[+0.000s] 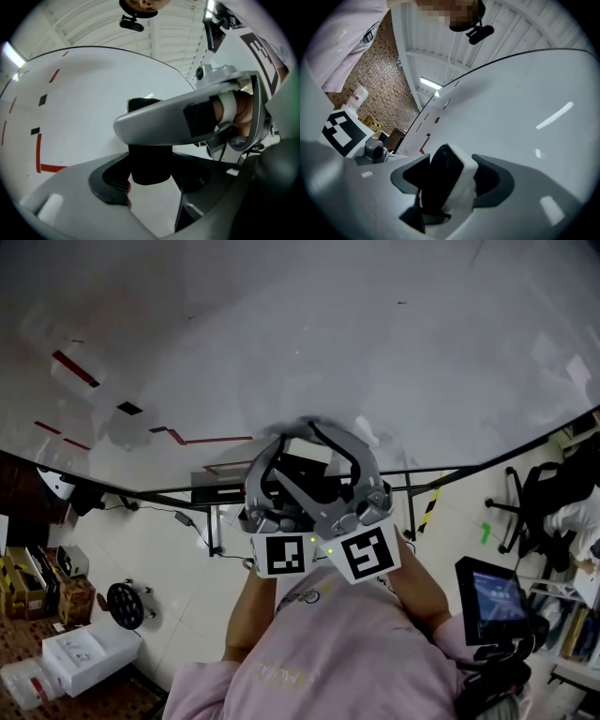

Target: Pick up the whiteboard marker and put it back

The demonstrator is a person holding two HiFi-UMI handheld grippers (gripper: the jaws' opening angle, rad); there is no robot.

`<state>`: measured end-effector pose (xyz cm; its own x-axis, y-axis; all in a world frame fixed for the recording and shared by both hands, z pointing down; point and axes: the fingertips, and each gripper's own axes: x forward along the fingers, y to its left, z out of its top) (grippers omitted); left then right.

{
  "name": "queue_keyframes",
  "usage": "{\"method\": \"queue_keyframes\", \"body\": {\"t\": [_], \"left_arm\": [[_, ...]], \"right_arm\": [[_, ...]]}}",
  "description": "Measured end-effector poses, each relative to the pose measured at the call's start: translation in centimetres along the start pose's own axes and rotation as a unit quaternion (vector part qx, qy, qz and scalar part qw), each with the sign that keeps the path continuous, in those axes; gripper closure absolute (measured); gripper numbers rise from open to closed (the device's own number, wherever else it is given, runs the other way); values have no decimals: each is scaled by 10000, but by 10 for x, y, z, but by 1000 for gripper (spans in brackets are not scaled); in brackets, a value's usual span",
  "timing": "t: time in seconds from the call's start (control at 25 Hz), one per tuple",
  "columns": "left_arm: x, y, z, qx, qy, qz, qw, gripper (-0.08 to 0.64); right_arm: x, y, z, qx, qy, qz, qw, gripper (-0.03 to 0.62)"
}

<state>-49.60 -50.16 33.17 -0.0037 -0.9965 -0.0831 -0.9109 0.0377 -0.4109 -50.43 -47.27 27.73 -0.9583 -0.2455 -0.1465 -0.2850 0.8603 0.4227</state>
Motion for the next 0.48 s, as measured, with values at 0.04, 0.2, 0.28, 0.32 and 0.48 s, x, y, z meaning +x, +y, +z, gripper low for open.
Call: {"method": "queue_keyframes", "body": {"t": [0.04,0.2,0.28,0.32,0.48], "left_arm": [[1,-1,1,-7,-11,52,10000,298],[4,-2,2,45,-36,244,9997,304],[4,-2,0,50,-26,318,9995,304],[4,-2,0,25,-23,349,9994,304],[5,-1,0,-51,-47,444,9990,305]], "right_arm": [[-5,-4,0,-69,-12,-37,10000,305],[-20,-16,-1,-139,24,-223,9997,301],[-24,-16,-2,-308,102,-325,9989,301],[-27,-17,-2,-431,144,-388,9982,302],[-37,-25,0,-626,260,-578,9960,311]]}}
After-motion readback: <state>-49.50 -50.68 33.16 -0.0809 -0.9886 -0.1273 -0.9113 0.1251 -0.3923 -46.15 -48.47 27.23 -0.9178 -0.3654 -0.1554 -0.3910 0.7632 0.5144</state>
